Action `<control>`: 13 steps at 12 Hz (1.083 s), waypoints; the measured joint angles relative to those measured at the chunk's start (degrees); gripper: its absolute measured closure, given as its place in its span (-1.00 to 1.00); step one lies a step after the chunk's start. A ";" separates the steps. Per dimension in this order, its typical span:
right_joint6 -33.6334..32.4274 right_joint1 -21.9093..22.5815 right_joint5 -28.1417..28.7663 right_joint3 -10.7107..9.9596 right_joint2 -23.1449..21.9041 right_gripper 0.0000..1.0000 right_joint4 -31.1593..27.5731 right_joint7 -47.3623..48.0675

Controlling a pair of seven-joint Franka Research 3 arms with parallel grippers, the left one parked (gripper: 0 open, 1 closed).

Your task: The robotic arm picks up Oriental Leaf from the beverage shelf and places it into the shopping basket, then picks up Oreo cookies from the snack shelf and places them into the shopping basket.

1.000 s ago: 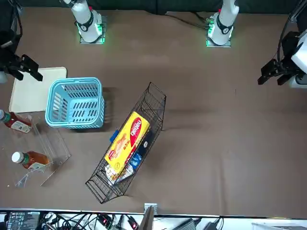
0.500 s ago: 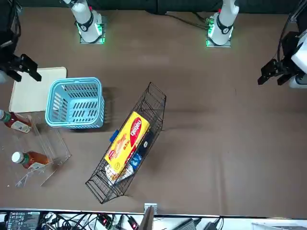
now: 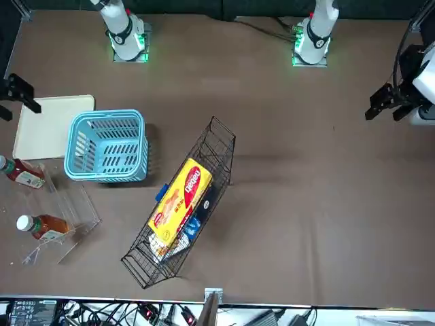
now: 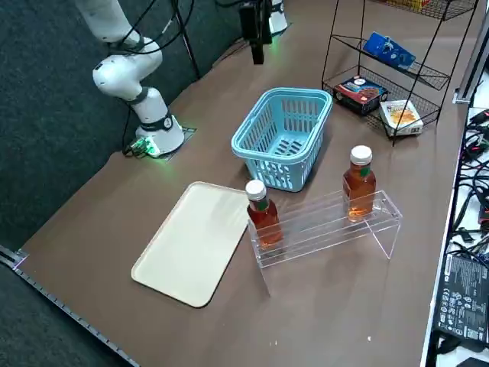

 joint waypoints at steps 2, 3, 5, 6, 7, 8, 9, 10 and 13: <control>0.88 -3.58 0.00 -0.09 1.18 -1.00 0.10 -8.14; 1.71 -5.44 0.00 -0.21 2.14 -1.00 0.51 -12.72; 4.11 -10.36 0.00 -0.51 6.10 -1.00 3.47 -24.83; 4.87 -11.69 0.00 -0.55 7.53 -1.00 4.64 -27.94; 5.71 -12.85 0.00 -0.55 8.96 -1.00 5.83 -30.97; 6.48 -13.72 0.00 -0.56 10.29 -1.00 7.00 -33.58; 7.13 -14.35 0.00 -0.56 11.50 -1.00 8.09 -35.79; 7.95 -14.93 0.00 -0.56 12.64 -1.00 8.95 -37.64; 10.66 -16.32 0.00 -0.56 15.27 -1.00 10.12 -41.71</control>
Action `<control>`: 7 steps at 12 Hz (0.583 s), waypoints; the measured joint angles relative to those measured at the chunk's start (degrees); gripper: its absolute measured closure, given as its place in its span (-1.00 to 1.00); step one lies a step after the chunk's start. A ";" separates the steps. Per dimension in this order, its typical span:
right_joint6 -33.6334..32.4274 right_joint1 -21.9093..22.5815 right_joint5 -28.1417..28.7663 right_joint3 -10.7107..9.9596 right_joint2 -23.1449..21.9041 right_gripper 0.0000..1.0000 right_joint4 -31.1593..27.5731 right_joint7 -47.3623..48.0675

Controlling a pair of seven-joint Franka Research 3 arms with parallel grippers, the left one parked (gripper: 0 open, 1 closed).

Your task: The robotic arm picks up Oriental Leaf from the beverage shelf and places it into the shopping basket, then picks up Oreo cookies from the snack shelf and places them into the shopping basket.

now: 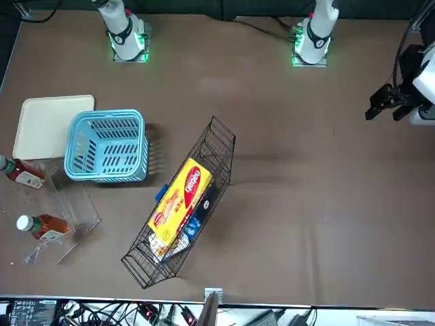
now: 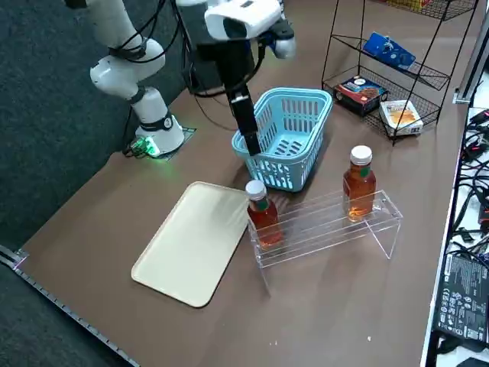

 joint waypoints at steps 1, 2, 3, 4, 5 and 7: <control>0.38 -0.29 0.01 0.00 0.65 -1.00 0.12 -0.62; 0.58 -0.45 0.03 0.00 1.26 -1.00 0.17 -0.93; 0.87 -0.49 0.04 0.00 1.88 -1.00 0.19 -1.01; 1.32 -0.49 0.06 0.04 2.64 -1.00 0.21 -1.03; 1.97 -0.49 0.06 0.06 3.50 -1.00 0.21 -1.03; 3.27 -0.50 0.07 0.07 5.48 -1.00 0.24 -1.04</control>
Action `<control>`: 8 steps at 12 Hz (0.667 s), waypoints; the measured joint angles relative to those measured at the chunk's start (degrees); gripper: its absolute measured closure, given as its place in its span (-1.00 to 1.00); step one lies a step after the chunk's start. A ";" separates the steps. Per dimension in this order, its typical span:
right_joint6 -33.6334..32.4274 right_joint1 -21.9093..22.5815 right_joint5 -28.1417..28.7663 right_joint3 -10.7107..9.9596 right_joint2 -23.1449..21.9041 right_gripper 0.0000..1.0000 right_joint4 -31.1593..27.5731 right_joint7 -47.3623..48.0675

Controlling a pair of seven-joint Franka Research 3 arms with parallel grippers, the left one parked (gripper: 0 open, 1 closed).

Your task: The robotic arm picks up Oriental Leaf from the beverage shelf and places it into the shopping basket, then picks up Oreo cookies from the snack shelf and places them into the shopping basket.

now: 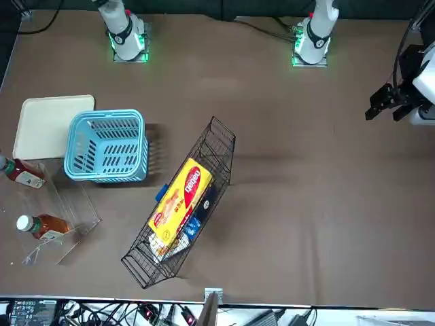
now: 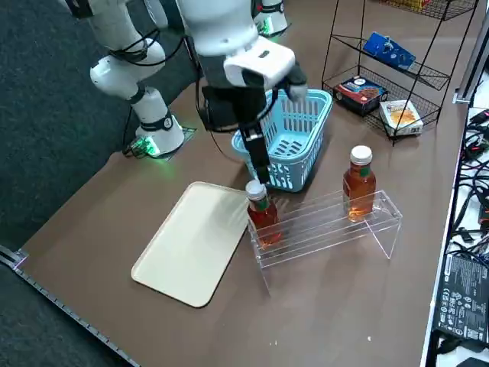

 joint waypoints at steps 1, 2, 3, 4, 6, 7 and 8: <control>0.69 -0.05 0.00 0.00 0.93 -1.00 0.01 0.00; 1.44 -0.16 0.03 0.00 1.81 -1.00 0.00 0.00; 3.08 -0.52 0.11 0.00 3.06 -1.00 0.01 -0.02; 3.32 -0.71 0.12 0.00 3.43 -1.00 -0.01 -0.04; 3.34 -1.08 0.14 0.00 3.85 -1.00 -0.13 -0.20; 3.34 -1.24 0.21 -0.01 3.92 -1.00 -0.36 -0.29; 3.34 -1.34 0.31 -0.01 3.92 -1.00 -0.66 -0.39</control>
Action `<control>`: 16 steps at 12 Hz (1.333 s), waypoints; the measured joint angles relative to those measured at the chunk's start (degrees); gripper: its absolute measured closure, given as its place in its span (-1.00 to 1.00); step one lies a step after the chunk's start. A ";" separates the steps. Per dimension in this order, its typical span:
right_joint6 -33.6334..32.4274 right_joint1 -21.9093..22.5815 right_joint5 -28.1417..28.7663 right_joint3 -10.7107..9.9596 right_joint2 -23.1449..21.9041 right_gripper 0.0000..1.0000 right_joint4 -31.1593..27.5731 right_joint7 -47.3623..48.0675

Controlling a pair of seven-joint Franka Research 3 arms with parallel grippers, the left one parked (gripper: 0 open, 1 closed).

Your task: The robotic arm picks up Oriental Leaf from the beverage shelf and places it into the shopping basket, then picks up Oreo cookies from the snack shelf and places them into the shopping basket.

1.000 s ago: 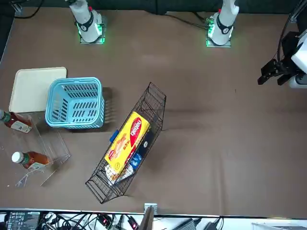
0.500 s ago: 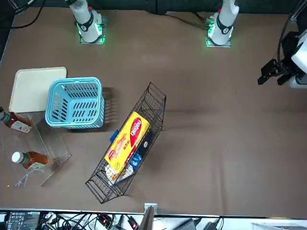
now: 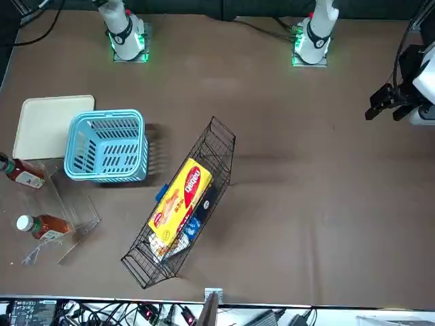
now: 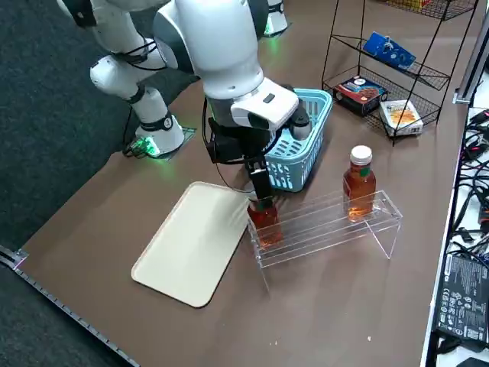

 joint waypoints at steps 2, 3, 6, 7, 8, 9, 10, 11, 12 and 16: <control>-0.02 -0.02 0.24 0.04 -0.01 -1.00 -0.28 -0.14; -0.03 -0.01 0.29 0.08 -0.03 -1.00 -0.39 -0.21; 0.32 -0.01 0.36 0.13 -0.34 -1.00 -1.73 -0.54; 1.01 -0.02 0.36 0.13 -0.48 -1.00 -2.52 -0.60; 2.05 -0.06 0.36 0.13 -0.72 -1.00 -3.62 -0.61; 3.17 -0.15 0.36 0.13 -1.07 -1.00 -4.87 -0.64; 4.18 -0.24 0.36 0.13 -1.45 -1.00 -6.04 -0.67; 4.83 -0.32 0.35 0.13 -1.75 -1.00 -6.95 -0.69; 5.12 -0.36 0.36 0.13 -1.93 -1.00 -7.53 -0.70; 5.70 -0.50 0.36 0.13 -2.02 -1.00 -8.28 -0.73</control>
